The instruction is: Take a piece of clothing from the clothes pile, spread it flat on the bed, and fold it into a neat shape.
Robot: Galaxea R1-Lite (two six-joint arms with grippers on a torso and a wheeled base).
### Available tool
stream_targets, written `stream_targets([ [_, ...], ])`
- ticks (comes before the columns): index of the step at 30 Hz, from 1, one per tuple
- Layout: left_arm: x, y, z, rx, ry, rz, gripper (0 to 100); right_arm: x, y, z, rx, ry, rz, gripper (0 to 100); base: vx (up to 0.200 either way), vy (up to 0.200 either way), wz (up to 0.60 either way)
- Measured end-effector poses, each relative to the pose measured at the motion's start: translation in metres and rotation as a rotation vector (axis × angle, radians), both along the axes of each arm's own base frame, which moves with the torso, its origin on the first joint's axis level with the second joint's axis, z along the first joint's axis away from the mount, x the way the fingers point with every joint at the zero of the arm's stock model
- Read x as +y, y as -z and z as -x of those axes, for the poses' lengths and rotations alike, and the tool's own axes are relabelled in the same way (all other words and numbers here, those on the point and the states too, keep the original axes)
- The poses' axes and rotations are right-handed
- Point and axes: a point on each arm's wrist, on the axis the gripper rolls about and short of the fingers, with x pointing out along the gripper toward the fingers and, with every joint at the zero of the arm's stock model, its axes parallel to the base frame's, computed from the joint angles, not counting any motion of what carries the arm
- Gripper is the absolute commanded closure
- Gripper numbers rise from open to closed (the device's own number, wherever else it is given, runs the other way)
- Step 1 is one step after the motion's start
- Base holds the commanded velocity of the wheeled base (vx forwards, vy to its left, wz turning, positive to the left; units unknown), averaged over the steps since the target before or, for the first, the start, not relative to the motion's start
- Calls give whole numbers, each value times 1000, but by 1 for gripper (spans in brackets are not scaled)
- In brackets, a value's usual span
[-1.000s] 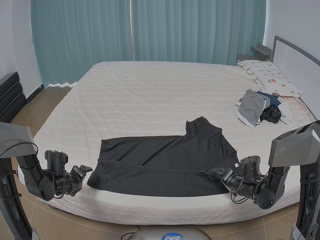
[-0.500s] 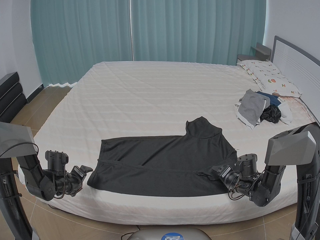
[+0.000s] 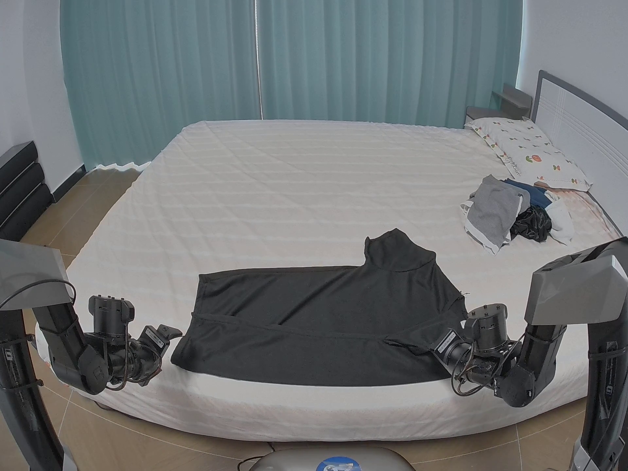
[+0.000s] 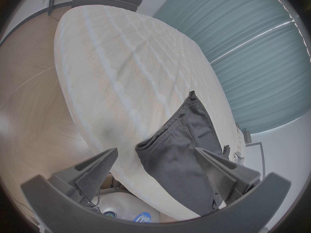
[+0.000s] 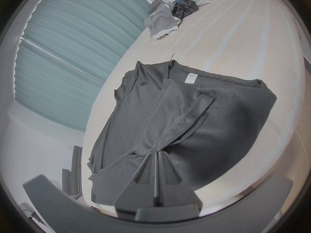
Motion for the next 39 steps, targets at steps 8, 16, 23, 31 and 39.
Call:
stream_targets([
  [8, 0, 0, 0, 1, -1, -1, 0, -1, -13, 15, 0, -21, 6, 100, 0, 0, 0],
  [16, 0, 0, 0, 1, -1, -1, 0, -1, -20, 28, 2, -51, 26, 100, 0, 0, 0],
  [23, 0, 1, 0, 3, -1, -5, 0, -2, -27, 32, -17, -69, 44, 100, 0, 0, 0],
  [31, 0, 2, 0, 7, -2, -7, 0, -4, -28, 39, -5, -86, 66, 100, 0, 0, 0],
  [39, -1, 2, 0, 8, -2, -7, 0, -6, -30, 46, -3, -106, 91, 100, 0, 0, 0],
])
